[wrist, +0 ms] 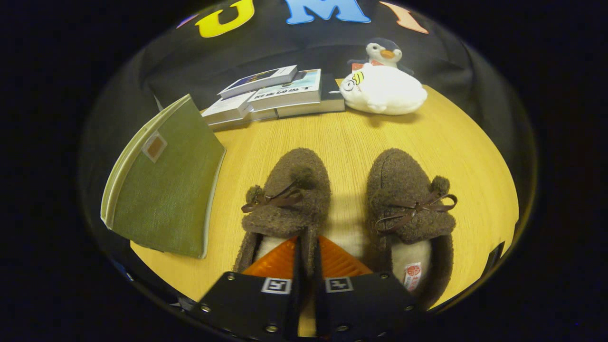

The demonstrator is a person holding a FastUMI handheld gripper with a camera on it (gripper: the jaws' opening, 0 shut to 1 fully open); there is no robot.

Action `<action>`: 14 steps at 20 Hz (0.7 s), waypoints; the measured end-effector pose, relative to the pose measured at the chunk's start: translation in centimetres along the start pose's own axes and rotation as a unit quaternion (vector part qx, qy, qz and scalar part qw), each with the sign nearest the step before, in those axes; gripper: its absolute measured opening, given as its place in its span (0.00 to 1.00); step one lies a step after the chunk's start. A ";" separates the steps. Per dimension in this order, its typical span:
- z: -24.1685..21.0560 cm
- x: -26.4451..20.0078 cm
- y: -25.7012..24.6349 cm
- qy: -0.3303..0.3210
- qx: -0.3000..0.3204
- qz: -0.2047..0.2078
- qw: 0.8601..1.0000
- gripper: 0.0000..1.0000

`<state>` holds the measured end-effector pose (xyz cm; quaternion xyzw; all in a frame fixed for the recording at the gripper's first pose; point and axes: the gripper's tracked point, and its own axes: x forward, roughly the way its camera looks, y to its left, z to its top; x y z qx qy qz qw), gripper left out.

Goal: Open the storage box then place both shoes into the box .Put the left shoe in first, then the right shoe, with the right side of both shoes facing outward in a uniform manner.

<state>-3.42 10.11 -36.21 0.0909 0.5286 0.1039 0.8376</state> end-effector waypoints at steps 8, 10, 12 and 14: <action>2.7 -2.4 0.6 -0.009 0.043 0.006 0.999 0.00; 3.6 -3.8 1.8 -0.015 0.057 0.022 0.998 0.00; 4.8 -5.2 3.1 -0.022 0.064 0.036 0.997 0.00; 6.1 -6.6 4.5 -0.031 0.066 0.048 0.996 0.00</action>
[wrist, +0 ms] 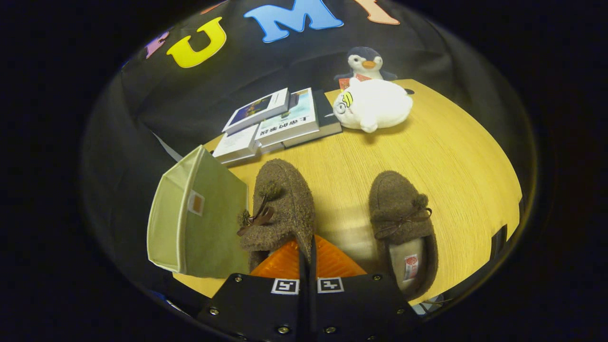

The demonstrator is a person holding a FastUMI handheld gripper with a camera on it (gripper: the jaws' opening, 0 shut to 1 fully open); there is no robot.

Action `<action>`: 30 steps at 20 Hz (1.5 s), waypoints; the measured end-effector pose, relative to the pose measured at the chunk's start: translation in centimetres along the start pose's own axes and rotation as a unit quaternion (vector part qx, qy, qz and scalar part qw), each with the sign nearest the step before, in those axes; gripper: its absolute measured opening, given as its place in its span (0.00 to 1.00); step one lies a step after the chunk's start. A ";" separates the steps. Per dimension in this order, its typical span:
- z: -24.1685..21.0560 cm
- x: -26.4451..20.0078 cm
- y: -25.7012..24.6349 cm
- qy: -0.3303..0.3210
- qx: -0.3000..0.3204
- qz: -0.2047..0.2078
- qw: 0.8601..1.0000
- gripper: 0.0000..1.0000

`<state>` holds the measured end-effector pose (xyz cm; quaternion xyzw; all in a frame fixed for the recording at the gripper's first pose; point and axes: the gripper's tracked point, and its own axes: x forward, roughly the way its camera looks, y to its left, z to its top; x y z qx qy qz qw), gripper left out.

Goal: Open the storage box then place both shoes into the box .Put the left shoe in first, then the right shoe, with the right side of both shoes facing outward in a uniform manner.

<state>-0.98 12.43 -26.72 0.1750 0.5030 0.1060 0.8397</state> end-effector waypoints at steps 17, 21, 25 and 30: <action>5.3 -2.5 17.3 -0.038 -0.028 0.107 0.993 0.00; 4.2 -0.2 20.9 -0.024 -0.044 0.113 0.992 0.00; 2.2 2.8 23.1 -0.004 -0.052 0.108 0.993 0.00; -0.2 6.4 23.8 0.020 -0.047 0.083 0.995 0.00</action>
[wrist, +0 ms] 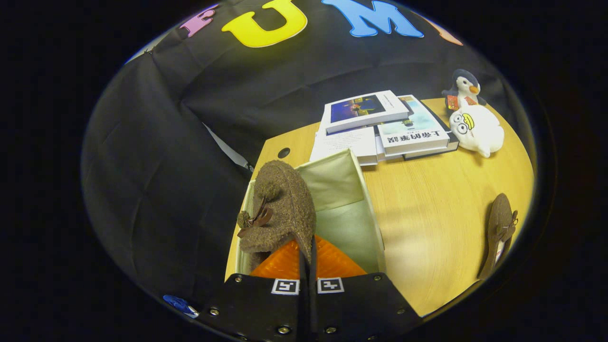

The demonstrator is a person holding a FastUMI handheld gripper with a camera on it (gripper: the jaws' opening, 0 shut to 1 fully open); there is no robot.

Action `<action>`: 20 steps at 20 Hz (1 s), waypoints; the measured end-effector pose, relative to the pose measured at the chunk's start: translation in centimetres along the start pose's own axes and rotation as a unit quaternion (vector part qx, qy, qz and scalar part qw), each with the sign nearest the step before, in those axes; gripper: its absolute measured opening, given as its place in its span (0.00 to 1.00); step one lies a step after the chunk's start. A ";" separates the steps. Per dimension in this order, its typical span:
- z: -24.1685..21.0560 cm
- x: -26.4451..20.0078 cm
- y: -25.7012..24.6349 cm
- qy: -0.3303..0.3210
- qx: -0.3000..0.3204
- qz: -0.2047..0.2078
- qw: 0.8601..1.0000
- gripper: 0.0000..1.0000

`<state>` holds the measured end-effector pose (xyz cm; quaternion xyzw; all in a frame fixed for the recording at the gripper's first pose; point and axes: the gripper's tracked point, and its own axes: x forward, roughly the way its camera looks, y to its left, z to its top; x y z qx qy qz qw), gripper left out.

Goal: Open the storage box then place both shoes into the box .Put the left shoe in first, then the right shoe, with the right side of both shoes facing outward in a uniform manner.

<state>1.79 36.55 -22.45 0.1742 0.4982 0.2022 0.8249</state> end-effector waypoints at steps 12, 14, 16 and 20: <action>-6.3 5.6 2.2 0.077 -0.034 0.005 0.996 0.11; -6.0 4.3 3.6 0.070 -0.044 0.037 0.996 0.46; -5.2 3.0 4.2 0.056 -0.060 0.056 0.995 0.82; -3.3 -0.9 4.5 0.026 -0.106 0.084 0.990 0.98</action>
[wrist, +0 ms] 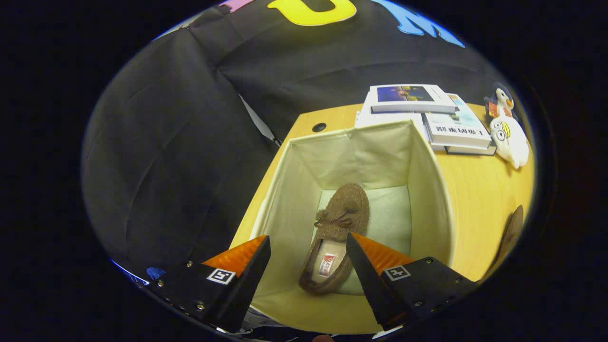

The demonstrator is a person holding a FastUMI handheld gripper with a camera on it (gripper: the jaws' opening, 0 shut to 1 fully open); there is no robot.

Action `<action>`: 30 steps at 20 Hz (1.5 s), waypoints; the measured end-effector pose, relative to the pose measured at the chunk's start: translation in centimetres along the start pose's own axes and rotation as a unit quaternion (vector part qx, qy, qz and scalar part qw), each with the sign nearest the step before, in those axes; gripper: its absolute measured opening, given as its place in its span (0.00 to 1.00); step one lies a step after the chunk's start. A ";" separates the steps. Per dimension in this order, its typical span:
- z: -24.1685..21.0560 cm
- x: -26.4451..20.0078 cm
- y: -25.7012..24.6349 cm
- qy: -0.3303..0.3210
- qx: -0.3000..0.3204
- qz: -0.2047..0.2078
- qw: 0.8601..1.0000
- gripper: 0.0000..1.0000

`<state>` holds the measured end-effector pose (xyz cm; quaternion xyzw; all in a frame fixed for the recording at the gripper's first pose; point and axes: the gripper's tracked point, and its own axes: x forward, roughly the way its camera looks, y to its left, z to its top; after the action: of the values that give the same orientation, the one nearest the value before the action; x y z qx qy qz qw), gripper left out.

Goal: Open the storage box then place both shoes into the box .Put the left shoe in first, then the right shoe, with the right side of both shoes facing outward in a uniform manner.

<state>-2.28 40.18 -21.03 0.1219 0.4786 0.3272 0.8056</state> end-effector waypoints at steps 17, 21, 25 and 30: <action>4.7 -18.0 -15.4 -0.132 -0.049 -0.112 0.984 0.98; 2.9 -20.7 -21.3 -0.135 -0.032 -0.162 0.977 0.98; 0.5 -22.1 -27.0 -0.126 -0.023 -0.213 0.969 0.98; -3.2 -22.5 -33.0 -0.103 -0.003 -0.259 0.960 0.98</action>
<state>1.14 0.40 -23.93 0.0245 0.4069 0.0946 0.9082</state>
